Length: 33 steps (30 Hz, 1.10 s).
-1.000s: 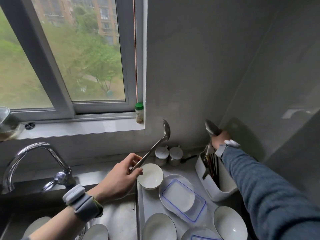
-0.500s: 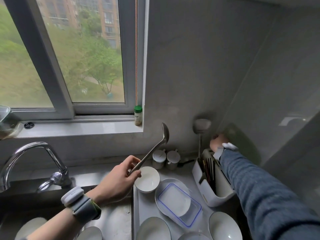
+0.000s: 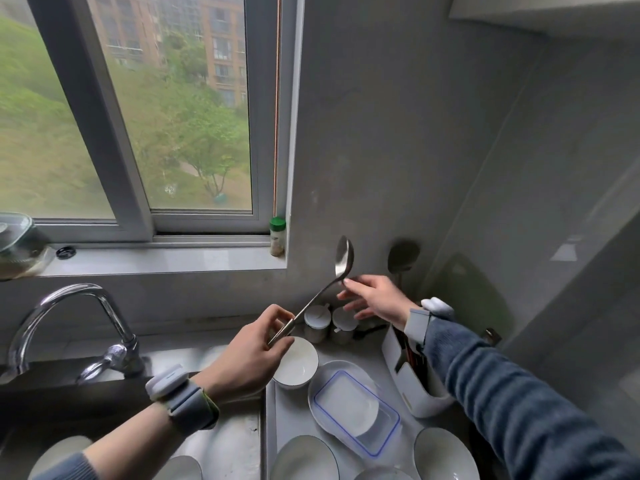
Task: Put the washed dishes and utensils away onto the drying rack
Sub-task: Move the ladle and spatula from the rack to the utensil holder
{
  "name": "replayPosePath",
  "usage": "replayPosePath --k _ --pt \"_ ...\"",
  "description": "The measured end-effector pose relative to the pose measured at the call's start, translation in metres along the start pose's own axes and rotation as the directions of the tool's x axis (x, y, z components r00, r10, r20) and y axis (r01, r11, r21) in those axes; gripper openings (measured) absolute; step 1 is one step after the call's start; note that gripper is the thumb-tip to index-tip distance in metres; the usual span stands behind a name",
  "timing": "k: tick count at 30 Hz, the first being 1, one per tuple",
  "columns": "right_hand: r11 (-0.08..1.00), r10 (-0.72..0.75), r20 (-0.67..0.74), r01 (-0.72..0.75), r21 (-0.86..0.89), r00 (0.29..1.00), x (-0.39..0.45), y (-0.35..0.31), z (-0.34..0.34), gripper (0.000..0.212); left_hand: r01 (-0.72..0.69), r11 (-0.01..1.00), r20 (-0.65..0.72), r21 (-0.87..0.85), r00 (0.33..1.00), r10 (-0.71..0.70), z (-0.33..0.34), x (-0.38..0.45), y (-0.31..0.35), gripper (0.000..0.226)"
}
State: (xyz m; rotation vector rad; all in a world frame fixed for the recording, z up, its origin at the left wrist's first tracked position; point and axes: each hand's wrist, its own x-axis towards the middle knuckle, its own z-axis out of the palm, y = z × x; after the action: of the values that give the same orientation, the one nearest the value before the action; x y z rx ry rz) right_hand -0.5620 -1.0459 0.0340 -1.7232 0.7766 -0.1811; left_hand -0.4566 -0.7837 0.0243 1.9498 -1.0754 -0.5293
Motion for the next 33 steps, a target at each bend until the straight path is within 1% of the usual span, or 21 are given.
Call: replayPosePath --k 1,2,3,4,6,9,10,12,14,16,17,19,21,22,23,24,25,27,30,33 --pt "1.0 -0.005 0.07 0.004 0.012 0.997 -0.007 -0.011 0.007 0.032 -0.024 1.0 0.001 -0.002 1.0 0.024 0.0 0.001 0.001 0.015" --pt "0.999 -0.003 0.11 -0.001 0.039 0.994 -0.01 -0.018 0.011 0.036 -0.057 0.998 -0.003 0.013 0.998 0.057 0.001 0.002 0.001 0.018" --pt "0.997 -0.001 0.119 -0.008 0.075 0.993 -0.012 -0.023 0.016 0.038 -0.098 0.994 -0.008 0.043 0.995 0.098 0.002 0.004 0.001 0.022" --pt "0.993 0.003 0.1 -0.015 0.118 0.995 -0.012 -0.026 0.02 0.037 -0.135 0.988 -0.01 0.081 0.991 0.136 0.003 0.006 0.001 0.026" --pt "0.975 0.023 0.027 -0.028 0.218 0.999 -0.01 -0.029 0.025 0.026 -0.187 0.97 0.011 0.153 0.982 0.187 0.003 0.011 0.001 0.037" --pt "0.95 0.055 -0.076 -0.029 0.312 0.996 -0.003 -0.035 0.021 0.009 -0.258 0.929 0.128 0.265 0.965 0.231 0.001 0.017 0.005 0.056" --pt "0.941 0.057 -0.112 -0.015 0.339 0.992 0.0 -0.038 0.016 0.006 -0.294 0.909 0.173 0.295 0.952 0.252 -0.001 0.018 0.005 0.061" --pt "0.929 0.05 -0.208 0.031 0.37 0.977 0.008 -0.041 0.001 0.006 -0.343 0.882 0.222 0.323 0.934 0.281 -0.004 0.021 0.006 0.062" --pt "0.947 0.007 -0.31 0.094 0.307 0.951 0.016 -0.041 -0.018 0.015 -0.341 0.875 0.211 0.343 0.936 0.282 -0.009 0.023 0.003 0.06" --pt "0.978 -0.019 -0.425 0.105 0.18 0.905 0.026 -0.036 -0.042 0.02 -0.327 0.874 0.191 0.36 0.942 0.275 -0.012 0.023 -0.001 0.056" --pt "0.991 -0.029 -0.487 0.088 0.098 0.873 0.032 -0.03 -0.056 0.021 -0.323 0.874 0.186 0.363 0.944 0.272 -0.013 0.023 -0.004 0.054" --pt "0.998 -0.064 -0.558 0.038 -0.059 0.827 0.054 -0.006 -0.092 0.019 -0.316 0.874 0.177 0.368 0.947 0.268 -0.013 0.024 -0.007 0.051" --pt "0.989 -0.093 -0.6 0.002 -0.15 0.795 0.083 0.025 -0.126 0.029 -0.311 0.875 0.17 0.37 0.949 0.266 -0.012 0.023 -0.01 0.049" --pt "0.986 -0.101 -0.616 -0.002 -0.164 0.781 0.085 0.029 -0.131 0.025 -0.311 0.876 0.169 0.369 0.949 0.265 -0.011 0.024 -0.011 0.048" --pt "0.985 -0.1 -0.639 -0.013 -0.17 0.763 0.076 0.022 -0.127 0.017 -0.31 0.877 0.17 0.367 0.949 0.265 -0.01 0.025 -0.012 0.047" --pt "0.983 -0.099 -0.649 -0.028 -0.182 0.754 0.056 0.006 -0.115 0.013 -0.31 0.878 0.17 0.365 0.949 0.265 -0.009 0.026 -0.012 0.047" --pt "0.978 -0.097 -0.654 -0.052 -0.204 0.75 0.049 0.001 -0.11 0.015 -0.309 0.879 0.172 0.364 0.949 0.263 -0.007 0.027 -0.013 0.047" --pt "0.966 -0.102 -0.667 -0.088 -0.244 0.738 0.047 0.007 -0.112 0.019 -0.311 0.878 0.173 0.365 0.949 0.264 -0.007 0.028 -0.014 0.046" --pt "0.932 -0.118 -0.653 -0.144 -0.333 0.748 0.049 0.015 -0.113 0.021 -0.301 0.88 0.168 0.368 0.952 0.256 -0.007 0.03 -0.017 0.046" --pt "0.858 -0.136 -0.614 -0.217 -0.466 0.778 0.058 0.031 -0.112 0.022 -0.283 0.882 0.166 0.378 0.957 0.236 -0.005 0.03 -0.025 0.046"
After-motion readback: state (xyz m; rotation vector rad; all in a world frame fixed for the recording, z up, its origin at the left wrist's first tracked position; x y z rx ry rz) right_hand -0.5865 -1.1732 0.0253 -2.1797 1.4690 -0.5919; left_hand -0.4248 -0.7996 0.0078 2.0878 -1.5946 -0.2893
